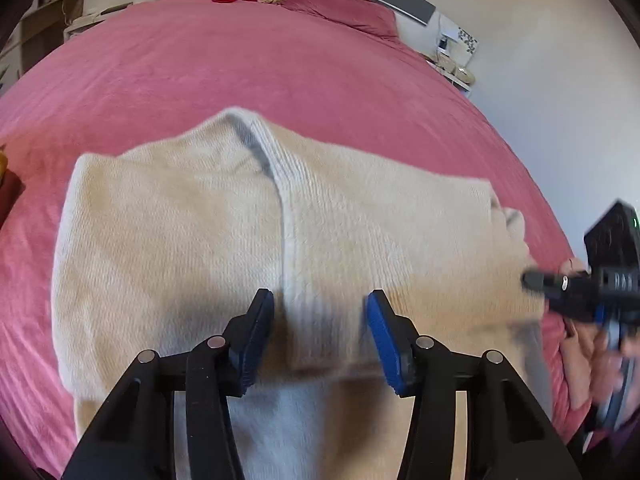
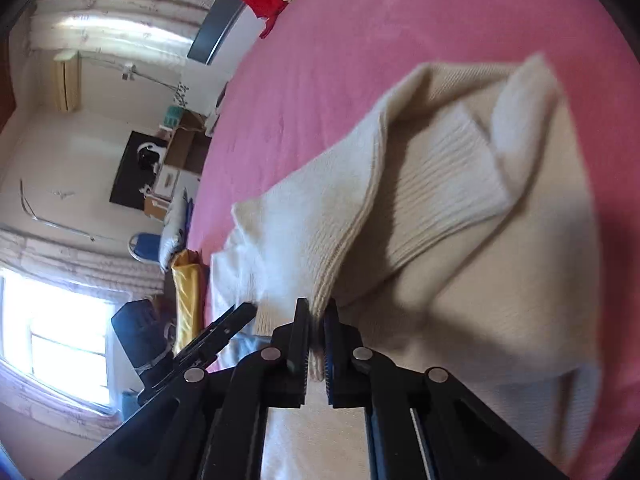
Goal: Fold clothes
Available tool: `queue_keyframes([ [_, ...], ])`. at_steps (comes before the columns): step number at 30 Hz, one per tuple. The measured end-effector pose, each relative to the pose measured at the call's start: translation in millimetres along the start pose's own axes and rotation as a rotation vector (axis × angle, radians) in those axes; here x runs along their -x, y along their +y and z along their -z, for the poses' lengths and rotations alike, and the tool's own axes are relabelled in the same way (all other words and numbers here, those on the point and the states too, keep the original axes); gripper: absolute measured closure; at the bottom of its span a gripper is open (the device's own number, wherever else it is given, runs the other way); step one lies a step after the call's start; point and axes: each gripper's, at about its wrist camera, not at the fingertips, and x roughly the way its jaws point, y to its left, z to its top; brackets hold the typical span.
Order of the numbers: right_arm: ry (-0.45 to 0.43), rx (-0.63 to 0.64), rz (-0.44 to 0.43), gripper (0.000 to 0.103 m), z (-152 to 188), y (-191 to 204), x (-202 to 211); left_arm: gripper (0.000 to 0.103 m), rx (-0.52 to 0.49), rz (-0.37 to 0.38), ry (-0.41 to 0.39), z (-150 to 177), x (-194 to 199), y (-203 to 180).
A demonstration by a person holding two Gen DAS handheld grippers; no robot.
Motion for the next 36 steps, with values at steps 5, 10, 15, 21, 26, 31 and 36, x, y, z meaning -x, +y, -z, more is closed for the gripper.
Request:
queue_keyframes([
  [5,0.103,-0.012,0.164,0.094,7.0,-40.7,-18.5,0.054,0.007,-0.007,-0.006,9.4,3.8,3.1],
  [10,-0.039,-0.053,0.247,0.079,15.7,-26.5,11.5,0.054,0.004,0.007,0.018,15.9,13.7,5.3],
  [15,-0.264,0.148,0.236,0.076,8.8,42.1,22.3,0.054,0.09,0.076,0.003,42.4,28.9,11.9],
  [21,-0.132,0.375,0.269,0.076,-25.9,111.7,-91.0,0.054,0.298,0.125,-0.07,71.0,58.1,32.4],
  [26,-0.023,0.779,0.498,0.075,15.4,134.1,-155.8,0.053,0.368,0.094,-0.079,102.0,81.0,63.6],
  [31,-0.132,0.994,0.475,0.077,63.1,153.9,-87.9,0.053,0.346,0.068,-0.056,126.3,102.3,82.4],
  [36,-0.072,0.504,0.266,0.074,94.6,64.1,27.9,0.046,0.282,0.046,-0.022,150.4,125.3,89.5],
])
